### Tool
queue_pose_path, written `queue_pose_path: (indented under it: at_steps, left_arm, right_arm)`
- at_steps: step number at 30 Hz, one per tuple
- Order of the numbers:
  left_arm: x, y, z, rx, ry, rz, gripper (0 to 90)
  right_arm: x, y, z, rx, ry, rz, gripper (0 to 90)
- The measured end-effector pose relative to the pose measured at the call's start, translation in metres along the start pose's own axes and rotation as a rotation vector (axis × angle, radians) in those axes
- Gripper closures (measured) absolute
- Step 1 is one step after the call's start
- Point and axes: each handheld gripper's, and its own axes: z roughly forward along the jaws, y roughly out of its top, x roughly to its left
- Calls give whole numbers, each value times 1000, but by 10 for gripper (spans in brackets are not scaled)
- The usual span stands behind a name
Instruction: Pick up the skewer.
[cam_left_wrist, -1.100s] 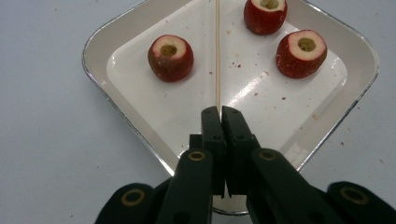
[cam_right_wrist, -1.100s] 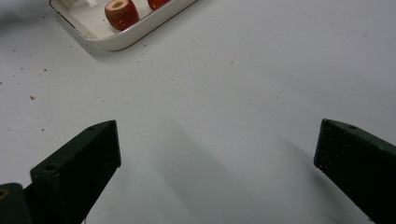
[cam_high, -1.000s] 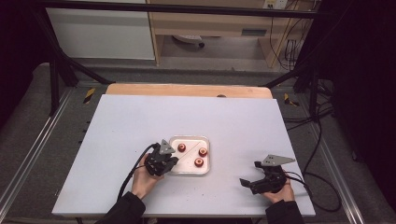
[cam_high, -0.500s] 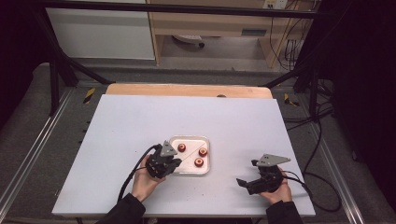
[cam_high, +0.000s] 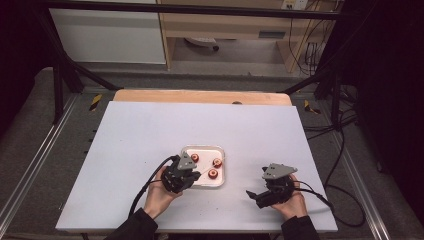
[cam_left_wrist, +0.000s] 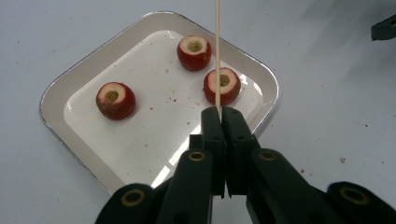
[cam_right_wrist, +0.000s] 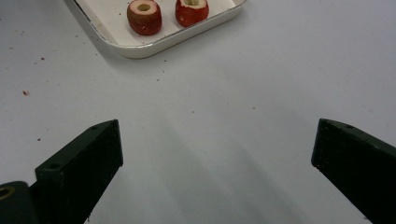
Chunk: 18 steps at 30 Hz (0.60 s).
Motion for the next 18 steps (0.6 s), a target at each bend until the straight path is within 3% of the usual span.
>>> queue_pose_path:
  at_steps: [18]
  left_arm:
    - [-27, 28, 19, 54, -61, 87, 890]
  right_arm:
    - [20, 29, 5, 73, -57, -275, 117]
